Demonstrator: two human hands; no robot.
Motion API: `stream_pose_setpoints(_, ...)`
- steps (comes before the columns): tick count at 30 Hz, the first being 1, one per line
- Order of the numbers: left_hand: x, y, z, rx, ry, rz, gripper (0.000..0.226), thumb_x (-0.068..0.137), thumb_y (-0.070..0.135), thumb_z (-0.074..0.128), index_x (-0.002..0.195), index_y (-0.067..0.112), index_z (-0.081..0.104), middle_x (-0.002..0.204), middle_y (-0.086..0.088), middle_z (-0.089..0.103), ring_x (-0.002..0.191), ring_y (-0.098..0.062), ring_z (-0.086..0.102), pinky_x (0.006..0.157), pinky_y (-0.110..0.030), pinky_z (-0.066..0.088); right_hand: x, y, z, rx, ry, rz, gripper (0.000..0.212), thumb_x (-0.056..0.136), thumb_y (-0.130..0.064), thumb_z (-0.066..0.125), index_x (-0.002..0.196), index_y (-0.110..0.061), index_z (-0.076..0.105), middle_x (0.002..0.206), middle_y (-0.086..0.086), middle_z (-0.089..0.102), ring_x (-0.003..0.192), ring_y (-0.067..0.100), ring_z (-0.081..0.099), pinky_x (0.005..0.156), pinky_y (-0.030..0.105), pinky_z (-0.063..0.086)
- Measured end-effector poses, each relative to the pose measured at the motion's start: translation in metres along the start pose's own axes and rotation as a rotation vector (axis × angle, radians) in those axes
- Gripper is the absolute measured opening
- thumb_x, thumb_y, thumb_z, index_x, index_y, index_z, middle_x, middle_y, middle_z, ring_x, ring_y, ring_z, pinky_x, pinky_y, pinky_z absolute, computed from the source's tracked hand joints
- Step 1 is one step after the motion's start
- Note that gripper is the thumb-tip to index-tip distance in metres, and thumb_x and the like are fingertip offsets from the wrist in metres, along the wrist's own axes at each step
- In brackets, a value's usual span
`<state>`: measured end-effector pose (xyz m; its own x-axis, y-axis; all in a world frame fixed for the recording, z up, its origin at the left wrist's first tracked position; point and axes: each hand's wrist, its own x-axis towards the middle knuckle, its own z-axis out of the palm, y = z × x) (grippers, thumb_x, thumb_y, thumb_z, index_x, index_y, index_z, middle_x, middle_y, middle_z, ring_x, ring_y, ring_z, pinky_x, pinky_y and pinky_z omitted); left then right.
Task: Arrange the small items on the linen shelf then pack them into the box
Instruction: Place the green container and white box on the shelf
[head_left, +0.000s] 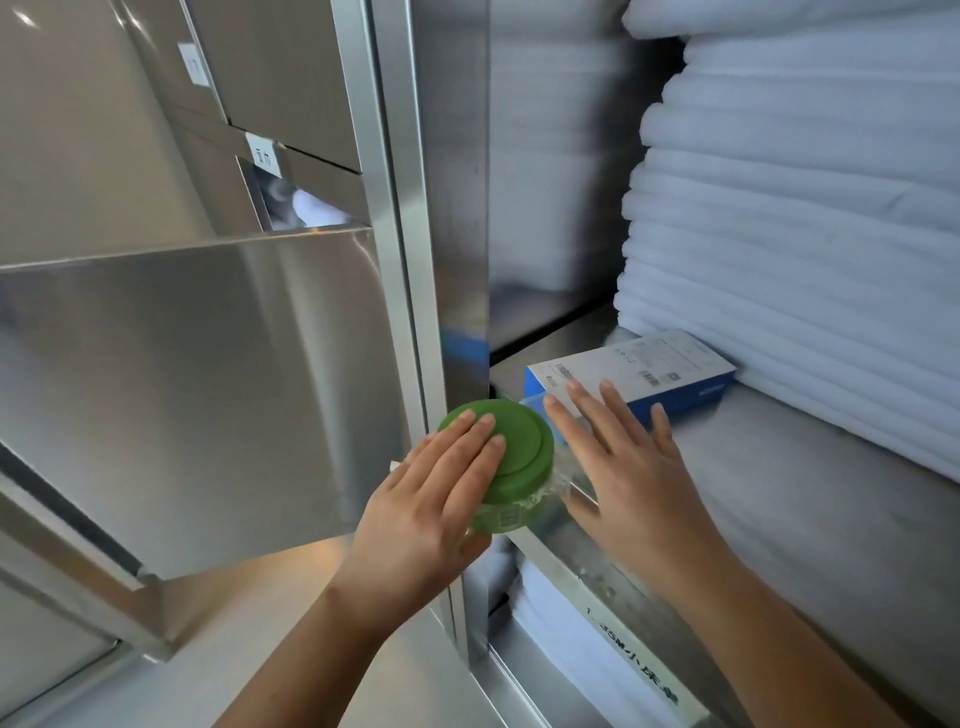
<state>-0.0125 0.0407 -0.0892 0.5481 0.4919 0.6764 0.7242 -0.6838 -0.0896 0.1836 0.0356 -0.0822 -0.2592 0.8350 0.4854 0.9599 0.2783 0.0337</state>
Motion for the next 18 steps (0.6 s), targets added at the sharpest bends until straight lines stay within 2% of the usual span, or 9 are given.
stream_pose_setpoints(8,-0.012,-0.011,-0.001,0.001,-0.065,-0.053,0.071,0.047,0.008,0.088,0.113,-0.004,0.063,0.121,-0.019,0.059,0.113,-0.037,0.056,0.09,-0.049,0.046,0.019,0.004,0.026,-0.015,-0.08,0.024,0.09,0.048,-0.022,0.091,0.129,-0.008,0.054,0.131,0.018,0.054,0.117,0.042,0.052,0.081,0.065,0.043)
stream_pose_setpoints(10,-0.013,-0.015,0.0,-0.001,-0.062,-0.047,0.071,0.053,0.01,0.086,0.118,-0.001,0.061,0.123,-0.018,0.059,0.114,-0.036,0.055,0.092,-0.045,0.047,0.021,0.004,0.03,-0.014,-0.082,0.025,0.091,0.047,-0.021,0.092,0.129,-0.008,0.054,0.131,0.018,0.054,0.118,0.042,0.051,0.082,0.066,0.043)
stream_pose_setpoints(12,-0.013,-0.019,0.002,0.004,-0.041,-0.042,0.061,0.064,0.015,0.077,0.12,0.001,0.058,0.123,-0.018,0.059,0.115,-0.034,0.055,0.092,-0.043,0.047,0.023,0.006,0.032,-0.014,-0.077,0.039,0.093,0.044,-0.02,0.092,0.128,-0.007,0.054,0.13,0.018,0.055,0.116,0.042,0.052,0.081,0.065,0.043)
stream_pose_setpoints(15,-0.013,-0.025,0.005,0.018,-0.029,-0.047,0.047,0.075,0.023,0.064,0.114,-0.003,0.063,0.122,-0.018,0.06,0.114,-0.035,0.055,0.09,-0.047,0.047,0.027,0.01,0.034,-0.017,-0.075,0.068,0.093,0.043,-0.017,0.092,0.128,-0.005,0.054,0.128,0.018,0.056,0.116,0.042,0.052,0.083,0.065,0.042)
stream_pose_setpoints(18,-0.015,-0.03,0.01,0.014,-0.039,-0.052,0.06,0.066,0.016,0.082,0.119,-0.001,0.059,0.122,-0.02,0.059,0.114,-0.036,0.054,0.088,-0.051,0.049,0.028,0.012,0.037,-0.017,-0.05,0.074,0.091,0.041,-0.013,0.092,0.124,-0.002,0.057,0.127,0.018,0.057,0.114,0.043,0.054,0.082,0.066,0.042)
